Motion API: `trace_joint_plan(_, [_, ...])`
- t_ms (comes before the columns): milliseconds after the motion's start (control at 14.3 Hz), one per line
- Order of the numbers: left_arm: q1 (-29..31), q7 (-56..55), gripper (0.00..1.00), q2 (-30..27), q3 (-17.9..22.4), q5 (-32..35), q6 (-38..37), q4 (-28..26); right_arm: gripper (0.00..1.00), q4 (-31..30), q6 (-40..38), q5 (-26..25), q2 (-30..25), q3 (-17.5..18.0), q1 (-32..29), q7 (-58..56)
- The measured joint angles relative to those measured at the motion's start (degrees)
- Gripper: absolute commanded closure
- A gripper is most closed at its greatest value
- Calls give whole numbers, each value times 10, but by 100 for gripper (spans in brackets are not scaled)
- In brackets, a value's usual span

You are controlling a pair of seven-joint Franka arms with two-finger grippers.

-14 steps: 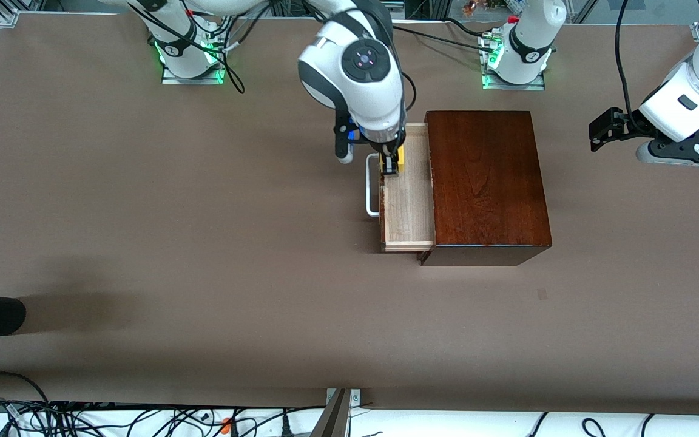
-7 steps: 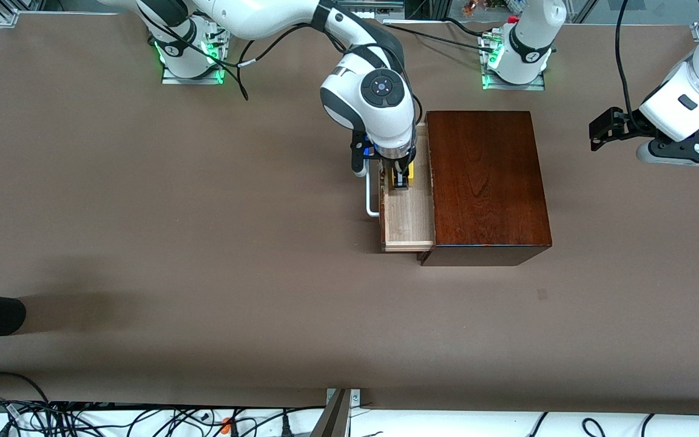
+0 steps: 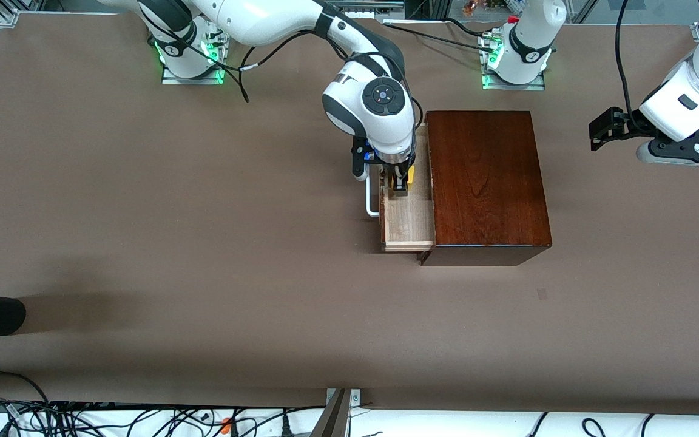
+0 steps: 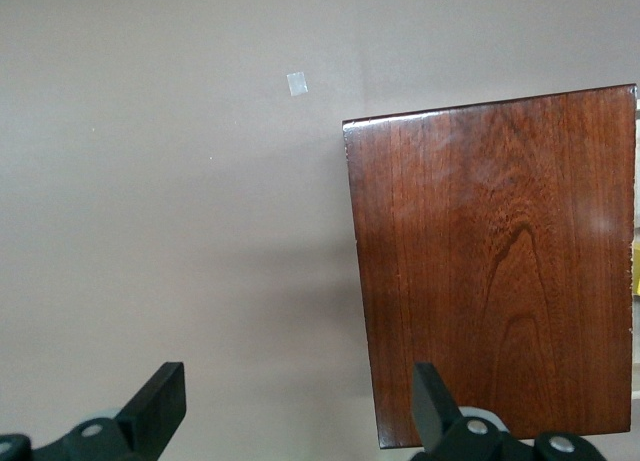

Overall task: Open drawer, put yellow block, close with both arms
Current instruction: 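Lower the cube into the drawer and open the right gripper, then withdraw the right gripper while the left gripper reaches the drawer front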

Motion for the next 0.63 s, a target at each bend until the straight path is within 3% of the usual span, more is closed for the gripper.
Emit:
trace_joint_plan(210, [0, 0, 0, 0, 0, 0, -3, 0, 0, 20, -38, 0, -15, 0, -13, -2])
trace_joint_plan(350, [0, 0, 0, 0, -1, 0, -4, 0, 0, 33, -91, 0, -53, 0, -31, -38])
trace_joint_plan(631, [-1, 0, 0, 0, -8, -4, -12, 1, 0, 36, -259, 34, -155, -4, -106, -308])
